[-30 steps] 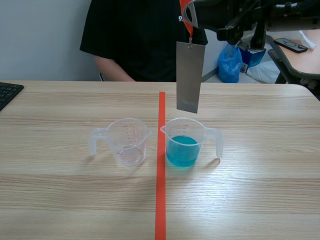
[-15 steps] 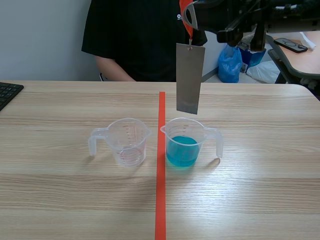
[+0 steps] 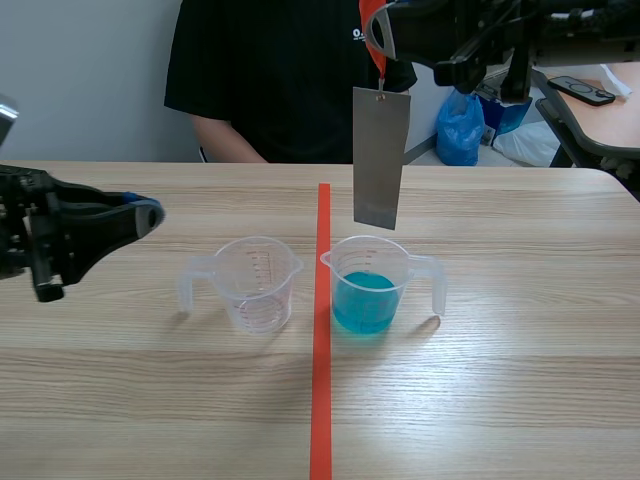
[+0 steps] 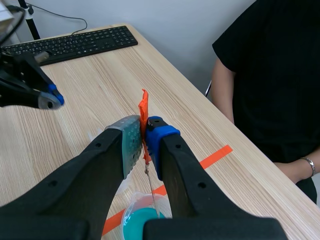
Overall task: Do the redox reaction experiment.
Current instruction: 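Move the plate over the blue solution, then point at the plate with the left hand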
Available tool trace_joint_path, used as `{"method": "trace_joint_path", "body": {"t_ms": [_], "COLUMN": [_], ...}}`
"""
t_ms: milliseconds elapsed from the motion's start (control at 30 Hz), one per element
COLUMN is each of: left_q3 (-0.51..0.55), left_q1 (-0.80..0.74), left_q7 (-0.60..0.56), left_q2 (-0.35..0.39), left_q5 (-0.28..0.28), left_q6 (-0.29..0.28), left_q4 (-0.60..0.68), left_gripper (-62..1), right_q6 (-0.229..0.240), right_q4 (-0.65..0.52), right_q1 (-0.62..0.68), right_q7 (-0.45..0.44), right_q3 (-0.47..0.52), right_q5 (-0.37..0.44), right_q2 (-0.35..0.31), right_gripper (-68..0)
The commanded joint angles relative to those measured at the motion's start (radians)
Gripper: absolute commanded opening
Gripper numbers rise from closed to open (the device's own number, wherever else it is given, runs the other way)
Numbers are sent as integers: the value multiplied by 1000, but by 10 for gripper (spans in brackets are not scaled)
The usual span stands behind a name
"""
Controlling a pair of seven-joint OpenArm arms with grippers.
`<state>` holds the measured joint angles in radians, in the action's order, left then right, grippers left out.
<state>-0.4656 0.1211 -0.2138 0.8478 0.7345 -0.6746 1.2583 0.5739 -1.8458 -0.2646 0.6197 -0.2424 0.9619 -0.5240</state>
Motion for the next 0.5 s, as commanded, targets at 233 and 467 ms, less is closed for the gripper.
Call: {"method": "trace_joint_path", "body": {"t_ms": [233, 467], "left_q3": [-136, -199], "left_q1": [210, 313], "left_q7": [107, 108], "left_q2": [-178, -264], "left_q5": [11, 11], "left_q6": [6, 36], "left_q4": [-73, -169], "left_gripper": [-569, -569], "right_q6": [0, 3], "right_q4": [-3, -3], "right_q1": [-12, -12], "right_q7": [-12, -12], "right_q3": [0, 0], "right_q5": [11, 11], "right_q2": [-7, -7], "right_gripper": [-658, -658]}}
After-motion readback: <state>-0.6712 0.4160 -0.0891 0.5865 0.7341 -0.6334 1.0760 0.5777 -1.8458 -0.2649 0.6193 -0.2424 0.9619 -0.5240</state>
